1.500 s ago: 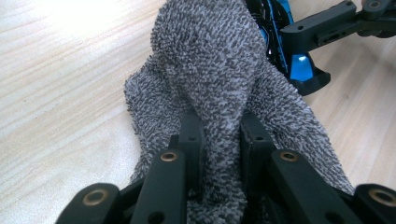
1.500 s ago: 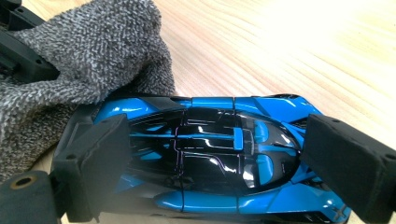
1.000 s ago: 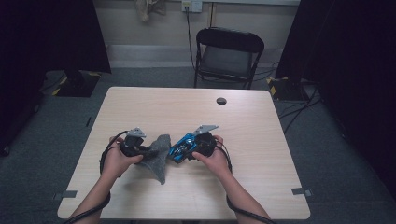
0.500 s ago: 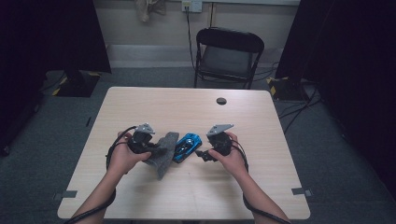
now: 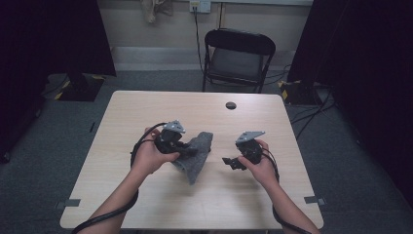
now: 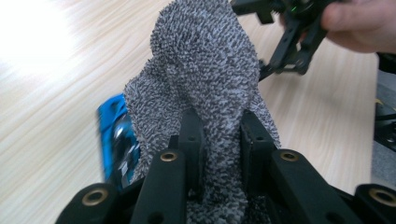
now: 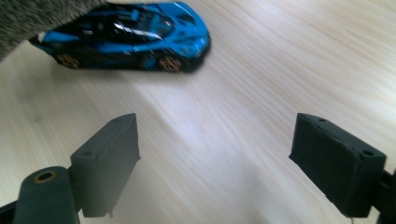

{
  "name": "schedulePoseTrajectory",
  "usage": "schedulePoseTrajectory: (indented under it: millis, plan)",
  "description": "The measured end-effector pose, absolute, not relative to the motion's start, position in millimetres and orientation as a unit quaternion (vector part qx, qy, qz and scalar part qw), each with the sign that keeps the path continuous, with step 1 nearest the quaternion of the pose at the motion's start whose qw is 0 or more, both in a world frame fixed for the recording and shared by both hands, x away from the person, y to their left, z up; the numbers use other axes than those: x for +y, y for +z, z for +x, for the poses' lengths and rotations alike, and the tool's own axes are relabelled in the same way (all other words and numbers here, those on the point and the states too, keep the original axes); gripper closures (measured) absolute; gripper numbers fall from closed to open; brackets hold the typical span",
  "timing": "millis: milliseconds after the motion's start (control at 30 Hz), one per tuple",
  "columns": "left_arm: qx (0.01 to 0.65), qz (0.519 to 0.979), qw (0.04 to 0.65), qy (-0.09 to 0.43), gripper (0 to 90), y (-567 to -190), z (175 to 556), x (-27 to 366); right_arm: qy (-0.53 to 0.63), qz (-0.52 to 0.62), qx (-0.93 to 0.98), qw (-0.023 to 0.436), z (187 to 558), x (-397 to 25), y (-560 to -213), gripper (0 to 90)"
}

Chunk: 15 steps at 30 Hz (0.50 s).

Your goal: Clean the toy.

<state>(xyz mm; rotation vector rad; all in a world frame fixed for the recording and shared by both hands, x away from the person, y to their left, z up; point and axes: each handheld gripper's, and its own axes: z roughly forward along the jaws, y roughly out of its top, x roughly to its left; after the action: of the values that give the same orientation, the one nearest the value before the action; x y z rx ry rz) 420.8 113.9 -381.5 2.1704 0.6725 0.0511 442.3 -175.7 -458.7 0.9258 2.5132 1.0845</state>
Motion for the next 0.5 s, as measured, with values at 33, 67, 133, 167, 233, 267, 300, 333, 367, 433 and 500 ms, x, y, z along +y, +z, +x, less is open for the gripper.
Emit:
schedulePoseTrajectory:
  millis: [33, 67, 133, 167, 233, 267, 300, 333, 367, 433, 500]
  plan:
    - [0.266, 0.866, 0.423, 0.019, 74.3, -381, 421, 110, 0.371, 0.321, 0.862, 0.125, 441, -180, -460, 14.8]
    - [0.263, 0.863, 0.43, 0.013, 74.3, -382, 421, 101, 0.371, 0.324, 0.861, 0.124, 441, -184, -461, 14.8]
    - [0.259, 0.864, 0.432, 0.007, 74.3, -384, 421, 92, 0.374, 0.336, 0.856, 0.12, 440, -194, -465, 14.8]
    - [0.256, 0.864, 0.433, 0.004, 74.3, -386, 421, 86, 0.374, 0.339, 0.855, 0.12, 439, -197, -466, 14.8]
    - [0.254, 0.866, 0.431, -0.004, 74.2, -392, 421, 73, 0.374, 0.345, 0.853, 0.116, 438, -206, -470, 14.8]
    - [0.252, 0.868, 0.427, -0.005, 74.1, -396, 421, 68, 0.37, 0.349, 0.853, 0.117, 436, -211, -472, 14.8]
    - [0.249, 0.871, 0.423, -0.005, 74.1, -399, 421, 62, 0.372, 0.351, 0.852, 0.118, 435, -214, -474, 14.8]
    - [0.248, 0.873, 0.421, -0.008, 74.0, -404, 421, 55, 0.373, 0.351, 0.851, 0.116, 434, -218, -475, 14.8]
    - [0.246, 0.874, 0.418, -0.011, 74.0, -406, 421, 51, 0.372, 0.352, 0.851, 0.117, 433, -223, -477, 14.8]
    - [0.246, 0.875, 0.416, -0.018, 74.0, -412, 421, 40, 0.37, 0.358, 0.849, 0.117, 431, -228, -479, 14.8]
    - [0.241, 0.878, 0.413, -0.02, 74.0, -416, 422, 32, 0.368, 0.365, 0.847, 0.117, 429, -236, -482, 14.8]
